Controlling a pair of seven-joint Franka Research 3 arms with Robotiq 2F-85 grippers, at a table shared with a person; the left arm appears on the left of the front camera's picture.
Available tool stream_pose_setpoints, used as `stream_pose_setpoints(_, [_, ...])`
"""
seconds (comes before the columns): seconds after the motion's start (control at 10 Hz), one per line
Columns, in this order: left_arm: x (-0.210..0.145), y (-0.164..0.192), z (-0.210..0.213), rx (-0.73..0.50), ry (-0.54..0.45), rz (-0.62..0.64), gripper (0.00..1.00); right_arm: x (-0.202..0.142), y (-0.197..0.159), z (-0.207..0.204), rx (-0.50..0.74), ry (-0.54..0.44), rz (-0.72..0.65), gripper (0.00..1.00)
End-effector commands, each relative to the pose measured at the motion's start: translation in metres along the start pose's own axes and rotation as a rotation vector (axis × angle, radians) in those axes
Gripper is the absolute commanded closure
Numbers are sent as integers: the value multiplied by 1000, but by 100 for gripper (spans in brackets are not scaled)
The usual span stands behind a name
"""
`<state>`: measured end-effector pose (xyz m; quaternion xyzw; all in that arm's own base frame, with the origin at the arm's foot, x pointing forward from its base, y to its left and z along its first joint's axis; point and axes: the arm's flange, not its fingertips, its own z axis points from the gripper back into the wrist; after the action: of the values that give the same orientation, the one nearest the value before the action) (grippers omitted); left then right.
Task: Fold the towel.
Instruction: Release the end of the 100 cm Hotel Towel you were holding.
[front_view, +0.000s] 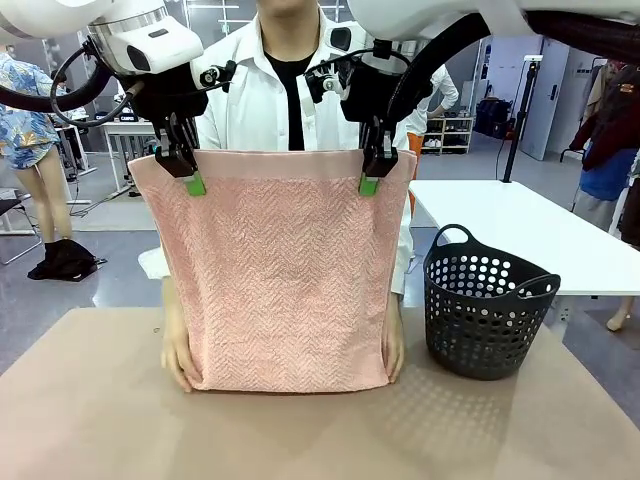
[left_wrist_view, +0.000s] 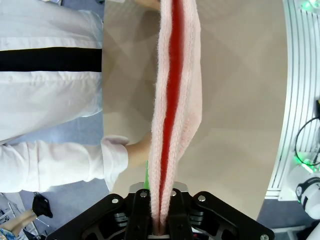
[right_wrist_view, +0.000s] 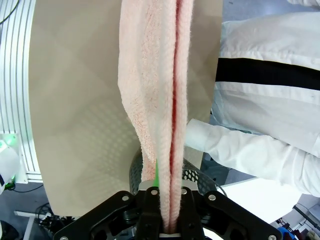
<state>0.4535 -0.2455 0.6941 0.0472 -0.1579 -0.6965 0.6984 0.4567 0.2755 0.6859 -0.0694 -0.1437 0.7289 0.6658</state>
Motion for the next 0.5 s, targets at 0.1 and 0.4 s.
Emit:
stream_pose_setpoints(0.1, [-1, 1, 3, 4, -2, -4, 100, -1, -1, 1, -6, 6, 8, 100])
stream_pose_setpoints(0.4, [-1, 1, 3, 4, -2, -4, 100, -1, -1, 1, -6, 6, 8, 100])
